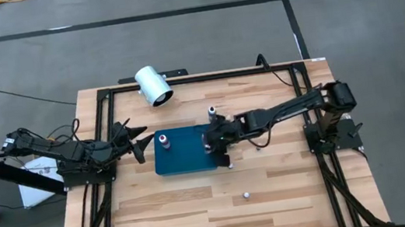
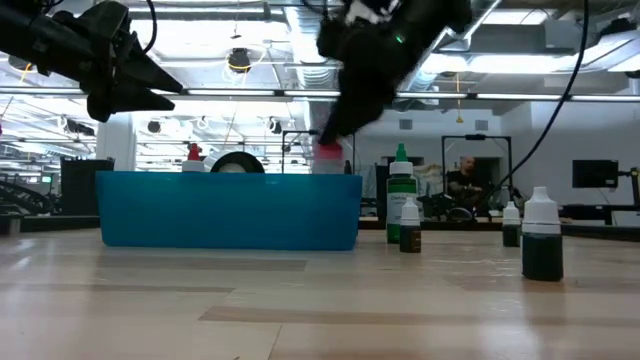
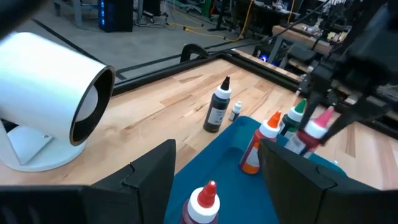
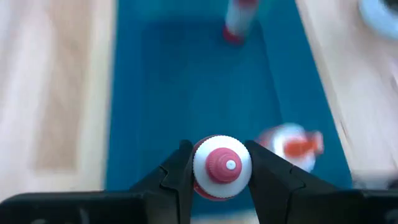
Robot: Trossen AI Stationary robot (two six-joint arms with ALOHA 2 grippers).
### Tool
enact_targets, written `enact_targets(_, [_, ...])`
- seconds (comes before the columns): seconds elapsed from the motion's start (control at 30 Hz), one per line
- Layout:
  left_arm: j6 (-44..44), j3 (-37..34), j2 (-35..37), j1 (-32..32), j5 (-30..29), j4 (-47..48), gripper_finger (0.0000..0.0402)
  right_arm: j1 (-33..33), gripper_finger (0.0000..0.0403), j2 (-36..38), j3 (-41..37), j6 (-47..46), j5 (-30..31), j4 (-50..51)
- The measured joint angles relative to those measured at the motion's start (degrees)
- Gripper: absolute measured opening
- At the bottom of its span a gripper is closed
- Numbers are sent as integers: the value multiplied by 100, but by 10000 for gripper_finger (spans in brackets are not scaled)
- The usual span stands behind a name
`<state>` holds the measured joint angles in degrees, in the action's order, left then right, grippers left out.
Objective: Pick & Place food coloring
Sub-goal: Put the large pink food coloring bottle into the bin
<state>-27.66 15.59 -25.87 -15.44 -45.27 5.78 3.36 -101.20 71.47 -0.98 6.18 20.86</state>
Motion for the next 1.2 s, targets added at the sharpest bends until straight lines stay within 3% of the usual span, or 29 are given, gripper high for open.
enact_targets(0.33, [0, 0, 1, 0, -3, 42, 220, -2, 122, -298, -16, 367, 471, -117])
enact_targets(1.0, [-22, 0, 0, 0, 0, 103, 220, -50, 126, -412, 3, 406, 426, -203])
enact_targets(1.2, [-22, 0, 2, 0, 2, 101, 220, -50, 132, -412, 3, 401, 122, -218])
